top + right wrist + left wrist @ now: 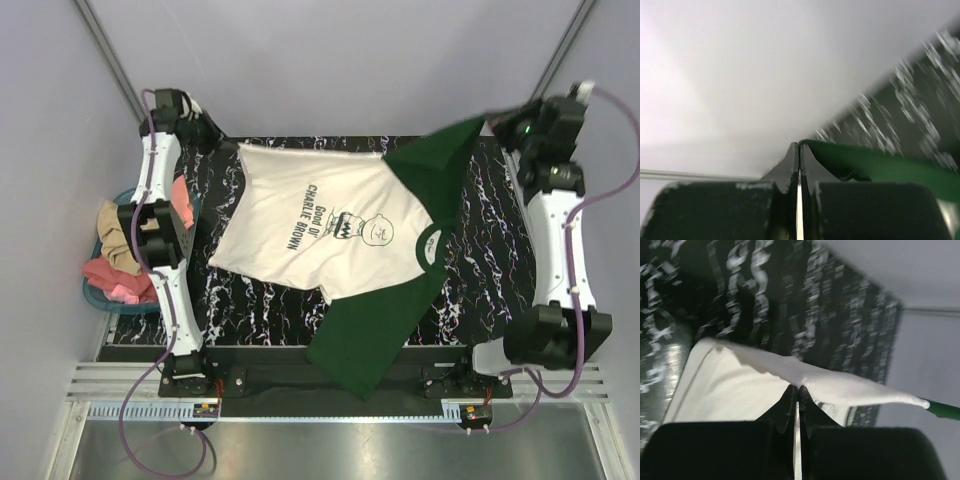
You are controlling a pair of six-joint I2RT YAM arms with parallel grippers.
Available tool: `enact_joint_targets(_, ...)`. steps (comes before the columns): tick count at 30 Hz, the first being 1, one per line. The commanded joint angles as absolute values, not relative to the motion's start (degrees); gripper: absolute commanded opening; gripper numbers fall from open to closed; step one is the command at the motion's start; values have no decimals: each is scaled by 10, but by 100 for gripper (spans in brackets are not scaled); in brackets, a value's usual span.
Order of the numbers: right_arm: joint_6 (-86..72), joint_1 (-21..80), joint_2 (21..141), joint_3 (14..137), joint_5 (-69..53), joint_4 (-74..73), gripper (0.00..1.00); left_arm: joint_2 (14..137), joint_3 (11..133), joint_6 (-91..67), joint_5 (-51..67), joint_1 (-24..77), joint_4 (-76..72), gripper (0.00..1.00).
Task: Fold and stack the t-shirts
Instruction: Fold the tshirt
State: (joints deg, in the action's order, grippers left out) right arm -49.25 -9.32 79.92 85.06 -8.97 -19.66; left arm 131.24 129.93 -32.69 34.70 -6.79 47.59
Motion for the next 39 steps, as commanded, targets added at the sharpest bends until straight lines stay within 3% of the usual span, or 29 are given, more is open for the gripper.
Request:
enact_joint_targets(1, -473, -101, 883, 1055, -73, -169, 0, 1173, 1385, -446, 395, -64, 405, 0)
enact_joint_targets(8, -425, -130, 1124, 1569, -147, -272, 0, 1091, 1352, -540, 364, -65, 318, 0)
enact_joint_targets(11, -452, -148, 1198, 1679, -150, -272, 0, 1092, 1374, -564, 374, -65, 301, 0)
enact_joint_targets(19, -447, -161, 1135, 1580, -153, -214, 0, 1094, 1369, -585, 411, -69, 265, 0)
enact_joint_targets(28, -404, -170, 1049, 1478, -158, -226, 0, 1043, 1263, -544, 453, -83, 266, 0)
enact_joint_targets(39, -379, -170, 891, 1394, -85, -365, 0, 926, 1138, -527, 503, -88, 279, 0)
